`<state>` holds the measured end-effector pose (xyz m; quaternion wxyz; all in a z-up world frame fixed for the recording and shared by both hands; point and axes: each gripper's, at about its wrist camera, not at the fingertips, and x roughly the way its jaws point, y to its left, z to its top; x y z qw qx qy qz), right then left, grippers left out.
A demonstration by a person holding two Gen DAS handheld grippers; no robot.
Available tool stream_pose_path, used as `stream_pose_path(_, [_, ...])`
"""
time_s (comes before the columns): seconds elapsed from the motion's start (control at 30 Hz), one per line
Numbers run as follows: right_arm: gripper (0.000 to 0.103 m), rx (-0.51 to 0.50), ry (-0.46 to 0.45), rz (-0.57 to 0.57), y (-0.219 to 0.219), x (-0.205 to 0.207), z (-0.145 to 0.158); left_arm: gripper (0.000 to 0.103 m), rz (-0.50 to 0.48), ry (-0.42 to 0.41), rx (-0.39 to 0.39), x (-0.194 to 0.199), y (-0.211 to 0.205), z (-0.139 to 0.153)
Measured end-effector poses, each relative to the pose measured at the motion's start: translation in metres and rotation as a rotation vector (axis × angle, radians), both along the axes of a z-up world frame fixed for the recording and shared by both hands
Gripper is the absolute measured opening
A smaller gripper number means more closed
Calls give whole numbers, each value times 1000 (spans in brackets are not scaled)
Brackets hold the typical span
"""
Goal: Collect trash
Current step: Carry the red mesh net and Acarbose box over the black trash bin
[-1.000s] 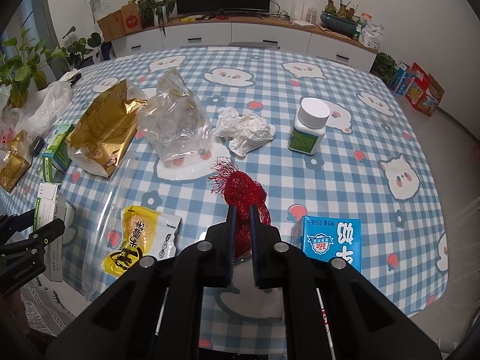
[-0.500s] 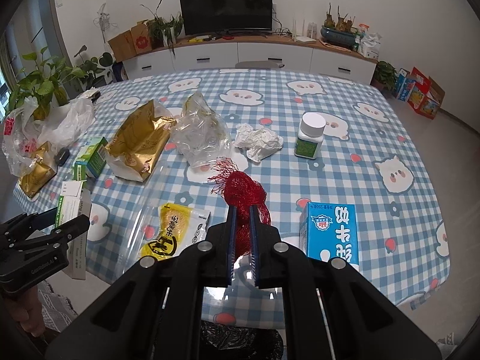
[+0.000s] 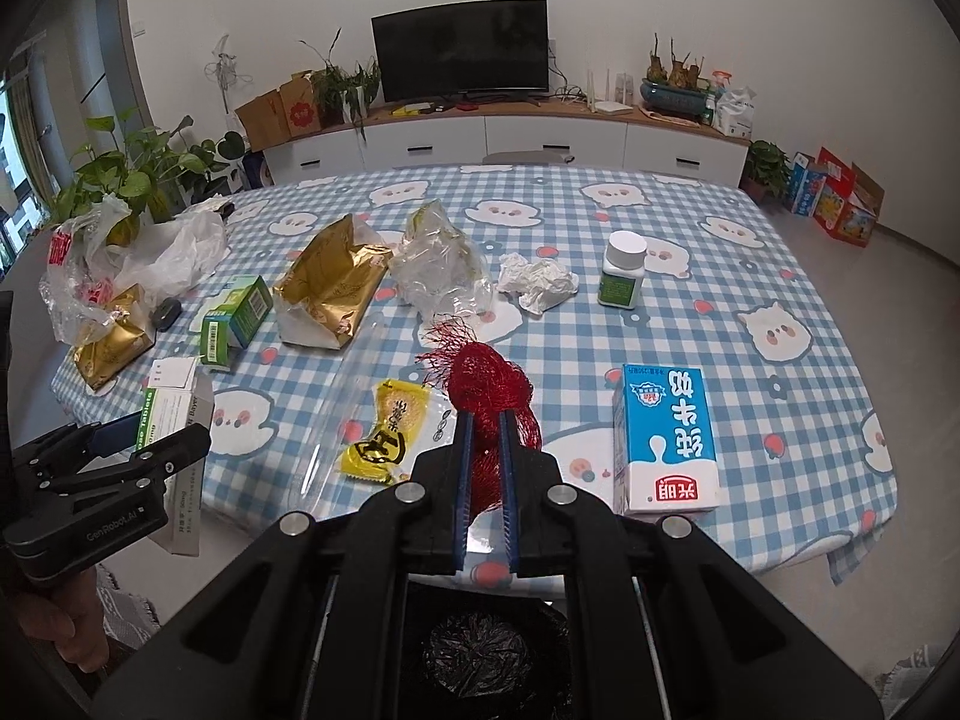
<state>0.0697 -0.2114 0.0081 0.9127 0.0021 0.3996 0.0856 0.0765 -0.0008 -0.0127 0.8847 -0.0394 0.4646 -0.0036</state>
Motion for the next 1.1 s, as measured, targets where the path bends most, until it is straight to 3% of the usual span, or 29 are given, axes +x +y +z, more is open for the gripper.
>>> stream_pose_path(0.57, [8, -5, -26, 8, 4, -73, -4, 60, -17, -52, -30, -73, -4, 7])
stream_pose_path(1.1, [8, -17, 30, 11, 12, -120, -38, 60, -14, -25, -43, -131, -3, -25])
